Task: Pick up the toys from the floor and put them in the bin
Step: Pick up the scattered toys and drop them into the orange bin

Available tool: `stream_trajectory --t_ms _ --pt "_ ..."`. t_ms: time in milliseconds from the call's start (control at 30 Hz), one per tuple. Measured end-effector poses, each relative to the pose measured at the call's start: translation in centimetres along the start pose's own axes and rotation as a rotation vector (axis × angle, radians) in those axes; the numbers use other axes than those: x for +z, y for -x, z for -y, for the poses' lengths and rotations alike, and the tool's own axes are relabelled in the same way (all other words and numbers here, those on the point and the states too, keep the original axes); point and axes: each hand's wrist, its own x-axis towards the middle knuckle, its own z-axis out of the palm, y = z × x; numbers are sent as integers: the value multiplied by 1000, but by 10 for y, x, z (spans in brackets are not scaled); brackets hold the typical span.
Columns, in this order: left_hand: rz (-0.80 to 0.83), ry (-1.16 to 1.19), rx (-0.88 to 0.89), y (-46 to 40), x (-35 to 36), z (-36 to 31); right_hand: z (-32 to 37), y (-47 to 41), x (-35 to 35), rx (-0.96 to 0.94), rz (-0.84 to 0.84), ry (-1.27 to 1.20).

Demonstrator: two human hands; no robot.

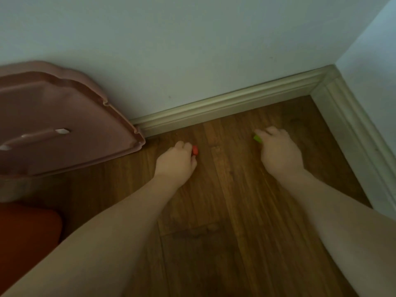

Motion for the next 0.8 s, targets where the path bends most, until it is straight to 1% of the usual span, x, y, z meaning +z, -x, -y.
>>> stream_trajectory --t_ms 33,67,100,167,233,333,433,500,567,600,633,733,800 --pt "-66 43 9 0 -3 -1 6 3 3 -36 0 30" --pt "-97 74 41 -2 -5 -3 11 6 5 -63 2 59" --pt "-86 82 86 -5 -6 -5 16 9 7 -76 8 76" --pt "21 27 148 -12 -6 -10 22 13 9 -59 25 80" --pt "104 -10 123 -13 -1 -15 25 17 11 -42 35 84" --pt "119 47 47 -5 10 -15 26 20 14 -31 32 100" --pt "118 125 102 12 18 -4 33 26 15 -29 43 77" --pt "158 162 159 23 19 6 42 37 20 -74 57 36" --pt "183 131 195 29 14 18 54 50 31 -182 66 -47" --pt "176 100 198 31 10 22 62 56 37 -216 66 -128" --pt "156 80 198 33 3 27 71 62 41 -206 48 -232" --pt "89 110 202 40 -18 34 102 69 36 -61 -108 -545" --pt "55 142 226 52 -29 37 117 72 26 22 -107 -695"
